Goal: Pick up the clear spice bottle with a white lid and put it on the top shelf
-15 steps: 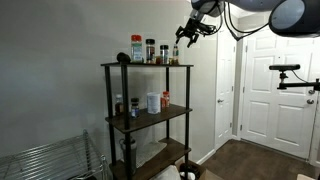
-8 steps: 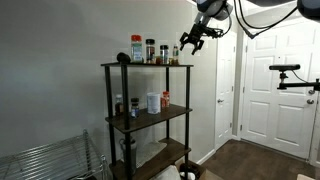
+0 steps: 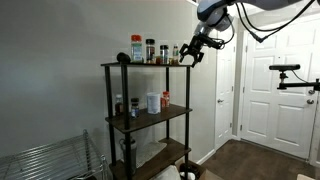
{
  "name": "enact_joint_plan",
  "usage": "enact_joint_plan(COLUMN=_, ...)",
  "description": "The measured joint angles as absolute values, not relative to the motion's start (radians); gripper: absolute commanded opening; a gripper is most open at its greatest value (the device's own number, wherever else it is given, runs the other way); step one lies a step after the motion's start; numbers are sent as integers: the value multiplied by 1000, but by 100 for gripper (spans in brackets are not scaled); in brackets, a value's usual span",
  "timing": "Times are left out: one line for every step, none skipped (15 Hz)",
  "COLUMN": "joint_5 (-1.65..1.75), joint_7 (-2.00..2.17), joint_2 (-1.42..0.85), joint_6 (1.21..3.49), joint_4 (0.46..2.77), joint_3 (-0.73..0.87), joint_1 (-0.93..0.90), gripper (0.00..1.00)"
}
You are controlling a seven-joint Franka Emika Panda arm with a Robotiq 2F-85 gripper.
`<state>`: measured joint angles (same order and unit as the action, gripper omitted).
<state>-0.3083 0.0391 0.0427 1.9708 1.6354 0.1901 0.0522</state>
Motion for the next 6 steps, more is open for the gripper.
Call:
enact_joint_plan(joint_5=-316, joint_7=38, joint_2=46, joint_6=1971, joint_4=1651, joint_3=189, joint_1=52, gripper=100)
enact_joint_plan(joint_5=-322, joint_7=36, joint_2=49, joint_6=1971, joint_4=1664, joint_3=189, joint_1=53, gripper=100)
enact_joint_plan(joint_5=-325, joint_7=36, joint_2=51, joint_6=1971, joint_4=1674, joint_3=189, joint_1=53, gripper=100)
enact_joint_plan(joint_5=-328, joint_7=36, joint_2=53, joint_6=1971, joint_4=1682, joint_3=189, joint_1=53, gripper=100)
enact_joint_plan(joint_5=-329, joint_7=36, joint_2=54, joint_6=1971, joint_4=1686, joint_3=189, joint_1=54, gripper=100)
enact_joint_plan(joint_5=-329, joint_7=36, joint_2=53, joint_6=1971, joint_4=1686, joint_3=188, joint_1=54, gripper=100)
